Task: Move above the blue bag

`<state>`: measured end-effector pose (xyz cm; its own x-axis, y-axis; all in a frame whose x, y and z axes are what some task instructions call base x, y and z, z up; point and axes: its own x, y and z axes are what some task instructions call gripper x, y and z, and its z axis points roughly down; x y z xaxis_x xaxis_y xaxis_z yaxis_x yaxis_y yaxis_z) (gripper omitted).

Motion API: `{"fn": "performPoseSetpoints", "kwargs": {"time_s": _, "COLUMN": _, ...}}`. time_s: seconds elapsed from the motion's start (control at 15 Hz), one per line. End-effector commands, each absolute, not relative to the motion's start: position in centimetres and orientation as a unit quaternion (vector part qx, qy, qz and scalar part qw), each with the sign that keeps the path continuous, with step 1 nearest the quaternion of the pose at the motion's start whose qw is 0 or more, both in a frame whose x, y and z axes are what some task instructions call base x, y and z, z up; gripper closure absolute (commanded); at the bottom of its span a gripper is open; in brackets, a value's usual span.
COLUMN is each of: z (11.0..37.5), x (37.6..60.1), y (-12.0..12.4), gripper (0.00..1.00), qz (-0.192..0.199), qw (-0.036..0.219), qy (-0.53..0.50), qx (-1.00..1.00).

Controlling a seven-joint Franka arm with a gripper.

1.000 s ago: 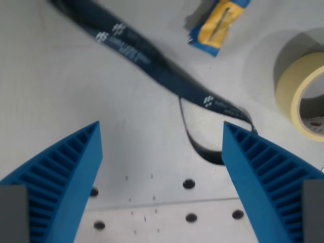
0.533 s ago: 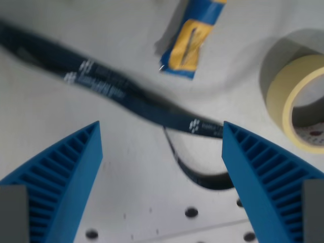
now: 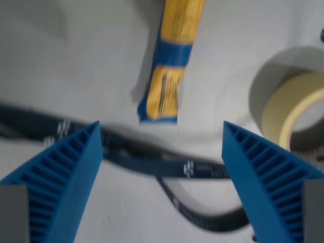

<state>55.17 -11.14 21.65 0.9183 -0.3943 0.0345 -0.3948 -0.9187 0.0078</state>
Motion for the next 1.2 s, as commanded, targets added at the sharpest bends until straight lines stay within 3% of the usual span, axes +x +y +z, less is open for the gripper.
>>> {"fn": "performPoseSetpoints", "kwargs": {"time_s": 0.07, "z": 20.6, "x": 56.6, "y": -12.0, "gripper": 0.00, "qz": 0.004, "qw": -0.004, "qy": -0.308, "qx": 0.951}}
{"fn": "performPoseSetpoints", "kwargs": {"time_s": 0.67, "z": 16.3, "x": 58.1, "y": -13.5, "gripper": 0.00, "qz": 0.009, "qw": -0.006, "qy": -0.308, "qx": 0.951}}
{"fn": "performPoseSetpoints", "kwargs": {"time_s": 1.2, "z": 15.2, "x": 58.7, "y": -13.9, "gripper": 0.00, "qz": 0.003, "qw": -0.011, "qy": -0.289, "qx": 0.957}}
